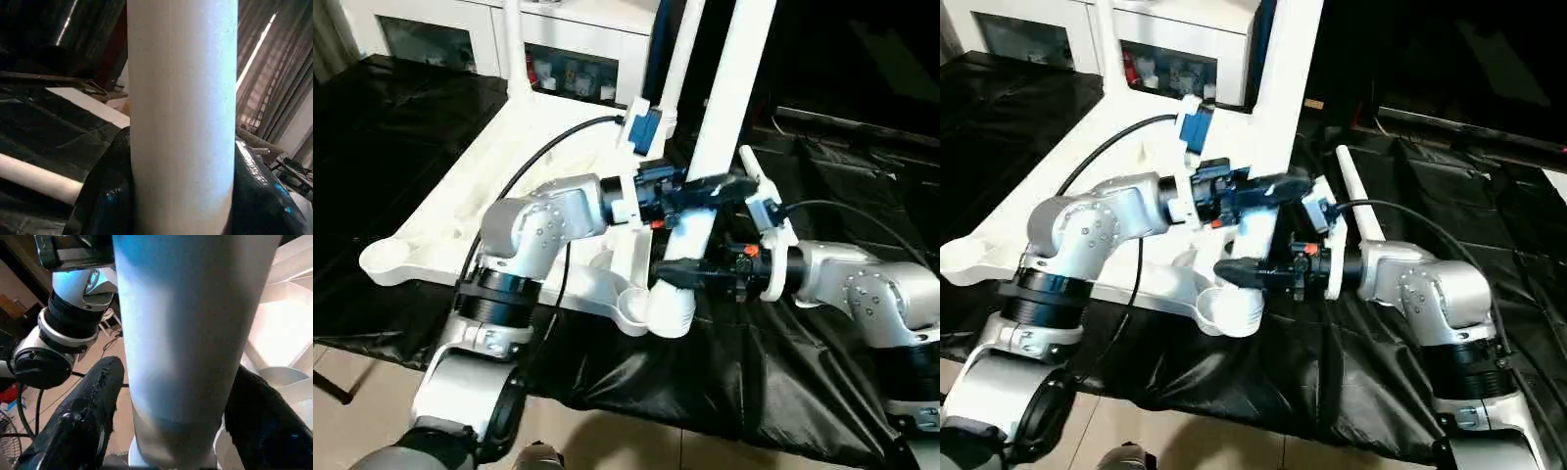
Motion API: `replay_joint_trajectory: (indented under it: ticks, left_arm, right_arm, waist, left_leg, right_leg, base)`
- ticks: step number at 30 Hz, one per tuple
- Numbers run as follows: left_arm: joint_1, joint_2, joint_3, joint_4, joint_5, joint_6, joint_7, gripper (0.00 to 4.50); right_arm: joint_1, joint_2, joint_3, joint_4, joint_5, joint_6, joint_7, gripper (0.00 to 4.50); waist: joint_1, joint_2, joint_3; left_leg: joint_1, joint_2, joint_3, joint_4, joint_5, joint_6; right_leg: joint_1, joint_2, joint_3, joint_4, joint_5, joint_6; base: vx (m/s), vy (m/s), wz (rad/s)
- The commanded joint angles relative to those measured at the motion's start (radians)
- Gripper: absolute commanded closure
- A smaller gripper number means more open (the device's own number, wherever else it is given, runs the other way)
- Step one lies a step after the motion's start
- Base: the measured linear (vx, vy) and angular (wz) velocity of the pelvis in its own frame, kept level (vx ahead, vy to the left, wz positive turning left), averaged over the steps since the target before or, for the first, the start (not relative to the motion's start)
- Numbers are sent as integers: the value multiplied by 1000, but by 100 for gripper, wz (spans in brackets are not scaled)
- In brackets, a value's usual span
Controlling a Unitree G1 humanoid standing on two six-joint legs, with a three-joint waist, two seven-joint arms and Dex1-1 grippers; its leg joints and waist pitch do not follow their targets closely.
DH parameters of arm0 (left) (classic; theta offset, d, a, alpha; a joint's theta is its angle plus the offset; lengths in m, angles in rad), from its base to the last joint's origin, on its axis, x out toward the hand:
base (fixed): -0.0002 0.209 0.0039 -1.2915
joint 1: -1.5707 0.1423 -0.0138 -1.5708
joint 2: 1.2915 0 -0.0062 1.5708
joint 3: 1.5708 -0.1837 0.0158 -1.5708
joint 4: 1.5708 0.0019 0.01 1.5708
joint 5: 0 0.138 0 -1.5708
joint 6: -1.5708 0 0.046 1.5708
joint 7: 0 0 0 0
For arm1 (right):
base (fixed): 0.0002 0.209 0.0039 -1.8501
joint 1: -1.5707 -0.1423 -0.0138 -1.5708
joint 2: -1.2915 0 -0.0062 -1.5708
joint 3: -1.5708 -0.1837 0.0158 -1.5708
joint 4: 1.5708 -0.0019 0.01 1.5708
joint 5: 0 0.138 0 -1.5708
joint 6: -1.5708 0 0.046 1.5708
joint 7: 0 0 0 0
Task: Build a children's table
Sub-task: Pick table leg
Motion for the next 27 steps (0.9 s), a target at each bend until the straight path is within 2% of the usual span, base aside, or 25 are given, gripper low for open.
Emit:
replay_joint_trajectory:
  ticks: [1, 4, 12, 13, 16, 17, 20, 23, 26, 27]
  left_arm:
    - [-11, -13, -5, -18, -11, -12, 0, 262]
    - [-17, -19, 6, -5, -12, -24, 5, 262]
    - [-25, -23, 23, 11, -11, -32, 7, 262]
    - [-24, -26, 26, 9, -18, -30, 5, 262]
    - [-22, -28, 24, 4, -20, -28, 5, 262]
    - [-21, -28, 23, 3, -20, -28, 3, 262]
    - [-19, -31, 26, 4, -21, -26, 1, 262]
    - [-21, -30, 28, 8, -21, -25, -1, 262]
    - [-19, -28, 25, 1, -27, -16, -5, 262]
    - [-18, -27, 24, -2, -30, -10, -7, 262]
  right_arm:
    - [-5, -20, 9, 3, 3, 3, 7, 123]
    - [-1, -20, 14, 4, 0, 6, 12, 123]
    - [5, -20, 23, 8, -2, 5, 14, 123]
    - [7, -20, 25, 10, -3, 3, 13, 123]
    - [8, -19, 24, 12, -3, 2, 12, 123]
    - [7, -19, 24, 14, -3, 1, 12, 150]
    - [8, -17, 25, 18, -3, 3, 14, 157]
    - [10, -16, 27, 20, -4, 3, 14, 193]
    - [13, -14, 29, 23, -7, 0, 12, 210]
    - [15, -14, 29, 24, -8, -1, 11, 223]
  waist:
    - [3, 6, -79]
    - [3, 4, -79]
    - [3, 5, -80]
    - [3, 8, -81]
    - [3, 7, -81]
    - [3, 7, -81]
    - [3, 10, -81]
    - [3, 9, -82]
    - [4, 15, -82]
    - [3, 12, -82]
  left_leg:
    - [19, 18, 1, -68, -133, -31]
    - [18, 18, 1, -68, -133, -31]
    - [18, 17, 1, -67, -124, -26]
    - [19, 18, 1, -66, -126, -27]
    - [19, 18, 1, -67, -131, -29]
    - [19, 18, 1, -66, -128, -27]
    - [19, 17, 1, -66, -130, -28]
    - [19, 17, 0, -66, -129, -28]
    - [19, 17, 0, -66, -132, -29]
    - [19, 17, 0, -66, -131, -29]
  right_leg:
    - [60, -59, 33, -66, -90, -214]
    - [60, -59, 33, -68, -101, -209]
    - [61, -58, 32, -66, -84, -213]
    - [60, -58, 33, -65, -83, -214]
    - [60, -57, 32, -66, -82, -218]
    - [60, -57, 32, -65, -77, -219]
    - [61, -58, 32, -65, -75, -222]
    - [62, -58, 32, -65, -77, -219]
    - [61, -57, 32, -64, -71, -223]
    - [62, -57, 32, -64, -65, -224]
  base:
    - [0, 0, 0]
    - [0, 0, 0]
    - [0, 0, 0]
    - [0, 0, 0]
    - [0, 0, 0]
    - [0, 0, 0]
    - [0, 0, 0]
    - [0, 0, 0]
    - [0, 0, 0]
    - [0, 0, 0]
